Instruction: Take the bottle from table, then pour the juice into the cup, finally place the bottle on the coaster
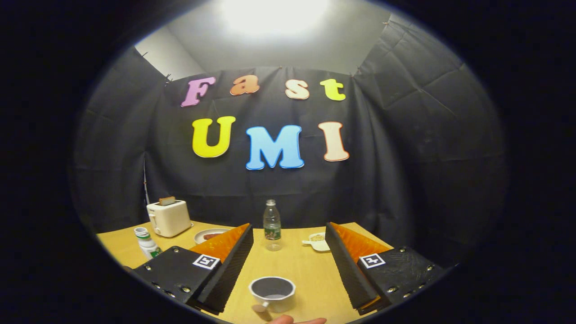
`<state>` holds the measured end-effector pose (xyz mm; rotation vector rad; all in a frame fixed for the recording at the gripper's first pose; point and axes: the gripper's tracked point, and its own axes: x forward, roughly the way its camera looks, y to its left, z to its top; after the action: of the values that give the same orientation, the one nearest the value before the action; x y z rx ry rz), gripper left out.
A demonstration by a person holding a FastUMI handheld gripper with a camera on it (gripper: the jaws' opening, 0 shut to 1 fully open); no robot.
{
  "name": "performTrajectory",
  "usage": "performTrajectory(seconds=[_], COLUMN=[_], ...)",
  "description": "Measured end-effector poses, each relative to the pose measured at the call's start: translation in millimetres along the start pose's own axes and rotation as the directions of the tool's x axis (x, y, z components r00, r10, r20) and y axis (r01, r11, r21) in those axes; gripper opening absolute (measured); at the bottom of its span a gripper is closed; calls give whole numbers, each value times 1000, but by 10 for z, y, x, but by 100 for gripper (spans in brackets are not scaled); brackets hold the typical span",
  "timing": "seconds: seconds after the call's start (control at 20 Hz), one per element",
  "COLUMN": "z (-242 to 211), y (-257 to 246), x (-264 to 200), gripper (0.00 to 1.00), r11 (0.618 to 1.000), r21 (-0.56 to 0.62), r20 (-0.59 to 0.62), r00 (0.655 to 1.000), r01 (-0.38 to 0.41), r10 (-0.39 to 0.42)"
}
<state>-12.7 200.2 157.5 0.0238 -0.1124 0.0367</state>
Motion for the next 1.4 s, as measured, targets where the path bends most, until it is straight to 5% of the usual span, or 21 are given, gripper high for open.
performTrajectory(seconds=[0.3, 0.65, 1.4], z=[-131, -571, -1664], y=[1186, 2083, 2749], x=[-102, -58, 249], gripper=[97, 97, 98], r11=[984, 960, 944], r21=[7, -1, 24], r20=[-5, -68, -238], r00=[984, 957, 915], r01=[-176, -281, -329], r10=[176, 280, 325])
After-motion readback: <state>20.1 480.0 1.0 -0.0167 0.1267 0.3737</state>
